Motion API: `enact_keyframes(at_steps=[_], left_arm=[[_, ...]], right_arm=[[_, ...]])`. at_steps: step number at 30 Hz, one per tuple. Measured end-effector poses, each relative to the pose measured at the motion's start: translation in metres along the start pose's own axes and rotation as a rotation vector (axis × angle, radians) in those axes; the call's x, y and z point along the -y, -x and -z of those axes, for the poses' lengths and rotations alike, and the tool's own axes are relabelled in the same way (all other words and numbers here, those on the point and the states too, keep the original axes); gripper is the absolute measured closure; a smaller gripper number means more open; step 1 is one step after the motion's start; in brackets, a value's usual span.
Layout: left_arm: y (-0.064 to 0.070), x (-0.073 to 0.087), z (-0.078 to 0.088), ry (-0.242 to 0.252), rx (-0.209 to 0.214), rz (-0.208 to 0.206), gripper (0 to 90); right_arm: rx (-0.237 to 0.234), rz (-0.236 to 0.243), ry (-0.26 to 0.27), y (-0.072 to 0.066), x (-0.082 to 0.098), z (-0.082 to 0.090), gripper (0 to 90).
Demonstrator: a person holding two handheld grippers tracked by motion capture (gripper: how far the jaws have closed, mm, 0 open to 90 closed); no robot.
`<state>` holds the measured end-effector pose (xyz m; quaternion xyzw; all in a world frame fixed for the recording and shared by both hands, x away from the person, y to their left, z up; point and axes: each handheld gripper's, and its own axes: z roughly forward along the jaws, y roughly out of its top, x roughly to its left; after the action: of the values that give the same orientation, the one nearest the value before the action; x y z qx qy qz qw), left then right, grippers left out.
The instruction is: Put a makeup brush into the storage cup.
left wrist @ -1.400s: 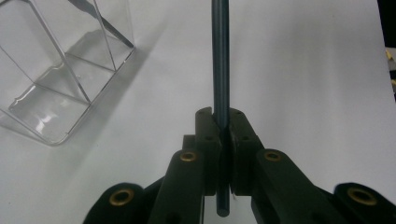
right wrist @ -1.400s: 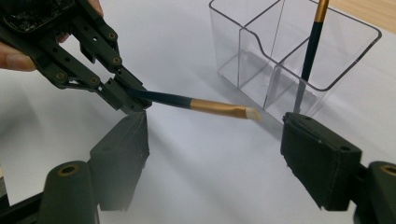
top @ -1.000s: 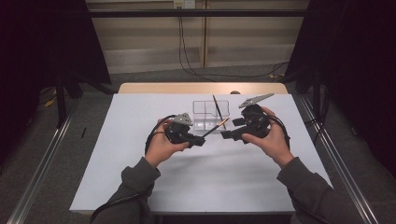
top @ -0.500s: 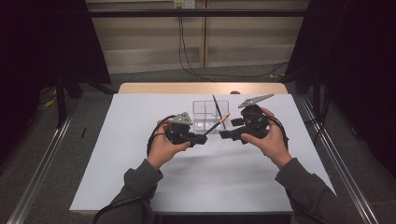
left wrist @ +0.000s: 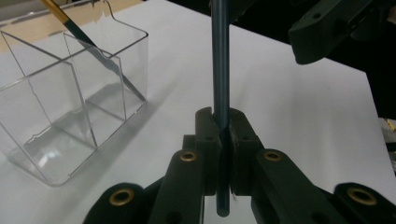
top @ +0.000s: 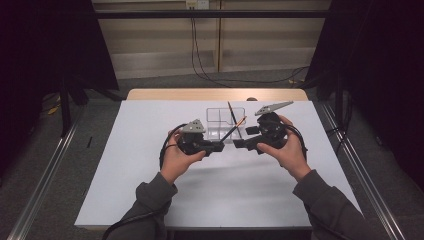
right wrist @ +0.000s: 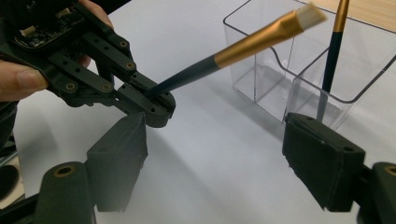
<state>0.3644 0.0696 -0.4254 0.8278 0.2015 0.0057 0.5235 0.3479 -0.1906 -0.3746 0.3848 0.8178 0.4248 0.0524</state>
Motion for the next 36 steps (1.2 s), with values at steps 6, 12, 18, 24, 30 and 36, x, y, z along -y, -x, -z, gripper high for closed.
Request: enact_keyframes(at_steps=[6, 12, 18, 24, 30, 36], left_arm=[[0.001, 0.001, 0.002, 0.038, -0.017, 0.014, 85.2], [0.002, 0.004, -0.001, 0.049, -0.005, 0.028, 85.2], [0.003, 0.004, -0.004, 0.042, 0.002, 0.027, 85.2], [0.004, 0.003, -0.005, 0.045, 0.009, 0.024, 85.2], [0.005, 0.002, -0.007, 0.038, 0.012, 0.018, 85.2], [0.007, 0.001, -0.010, 0.034, 0.021, 0.020, 85.2]], right_arm=[[-0.001, 0.003, 0.013, -0.002, 0.000, 0.000, 22.0], [-0.004, 0.005, 0.034, -0.004, -0.002, 0.001, 23.1], [-0.006, 0.001, 0.049, -0.005, -0.004, 0.000, 25.1], [-0.004, 0.006, 0.062, -0.007, -0.006, 0.000, 29.6], [-0.005, 0.012, 0.076, -0.008, -0.007, 0.002, 37.0], [0.003, 0.028, 0.091, -0.009, -0.009, 0.003, 42.4]])
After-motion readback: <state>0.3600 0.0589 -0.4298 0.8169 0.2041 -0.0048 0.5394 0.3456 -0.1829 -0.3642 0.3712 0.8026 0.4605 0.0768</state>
